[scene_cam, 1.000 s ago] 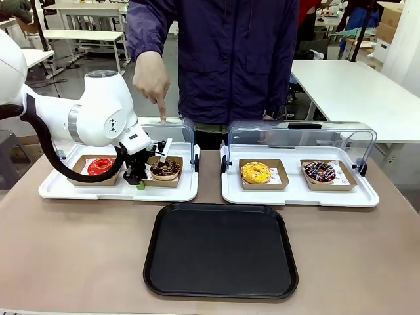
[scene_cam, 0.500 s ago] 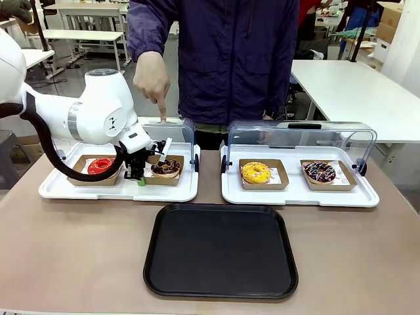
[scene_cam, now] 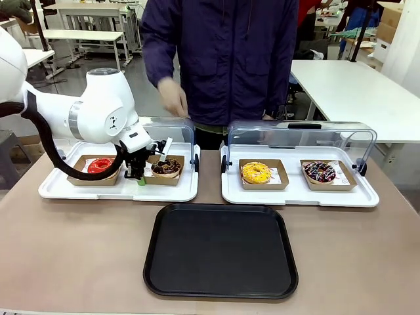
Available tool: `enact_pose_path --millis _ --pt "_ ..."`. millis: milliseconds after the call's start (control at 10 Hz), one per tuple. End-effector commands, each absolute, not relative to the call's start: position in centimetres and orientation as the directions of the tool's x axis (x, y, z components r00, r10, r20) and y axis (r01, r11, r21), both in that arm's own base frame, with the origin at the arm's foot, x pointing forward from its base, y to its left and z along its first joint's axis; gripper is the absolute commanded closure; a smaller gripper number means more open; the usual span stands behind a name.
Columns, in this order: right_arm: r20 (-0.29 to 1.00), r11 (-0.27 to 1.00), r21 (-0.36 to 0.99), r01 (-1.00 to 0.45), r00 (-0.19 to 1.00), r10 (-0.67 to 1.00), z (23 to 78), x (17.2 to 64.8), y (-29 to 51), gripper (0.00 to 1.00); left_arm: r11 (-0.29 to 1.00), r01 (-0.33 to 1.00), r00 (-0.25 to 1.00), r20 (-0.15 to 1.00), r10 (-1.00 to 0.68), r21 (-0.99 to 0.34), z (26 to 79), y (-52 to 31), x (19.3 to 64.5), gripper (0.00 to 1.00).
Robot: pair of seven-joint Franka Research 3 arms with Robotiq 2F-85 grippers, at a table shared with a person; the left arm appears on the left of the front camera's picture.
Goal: Move the second donut from the left to the tray.
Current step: Pick up the Paper togo box containing the Donut indicated by the person and place it on the Handle tray.
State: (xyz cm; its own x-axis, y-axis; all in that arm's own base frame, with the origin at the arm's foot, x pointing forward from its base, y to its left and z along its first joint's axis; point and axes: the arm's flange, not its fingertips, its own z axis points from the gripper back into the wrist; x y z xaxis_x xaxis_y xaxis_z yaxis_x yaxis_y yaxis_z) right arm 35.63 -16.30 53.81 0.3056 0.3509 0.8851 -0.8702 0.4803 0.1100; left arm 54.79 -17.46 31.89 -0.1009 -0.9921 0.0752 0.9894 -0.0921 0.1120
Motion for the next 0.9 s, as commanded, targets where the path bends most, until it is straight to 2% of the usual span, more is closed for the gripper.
enact_pose_path --millis 0,100,300,800 --pt "0.9 0.473 0.088 -0.877 0.274 0.339 53.9 35.8 -16.2 0.0 -0.09 0.989 -0.098 0.075 -0.992 0.114 32.0 -17.4 54.6 1.0" --pt "0.9 0.473 0.088 -0.877 0.274 0.339 53.9 35.8 -16.2 0.0 -0.092 0.989 -0.101 0.075 -0.992 0.112 31.9 -17.5 54.8 0.98" --pt "0.9 0.473 0.088 -0.877 0.274 0.339 53.9 35.8 -16.2 0.0 -0.064 0.978 -0.08 0.071 -0.994 0.198 35.1 -17.2 52.6 0.98" --pt "0.9 0.473 0.088 -0.877 0.274 0.339 53.9 35.8 -16.2 0.0 -0.047 0.959 -0.071 0.078 -0.994 0.278 41.0 -18.8 45.9 0.98"
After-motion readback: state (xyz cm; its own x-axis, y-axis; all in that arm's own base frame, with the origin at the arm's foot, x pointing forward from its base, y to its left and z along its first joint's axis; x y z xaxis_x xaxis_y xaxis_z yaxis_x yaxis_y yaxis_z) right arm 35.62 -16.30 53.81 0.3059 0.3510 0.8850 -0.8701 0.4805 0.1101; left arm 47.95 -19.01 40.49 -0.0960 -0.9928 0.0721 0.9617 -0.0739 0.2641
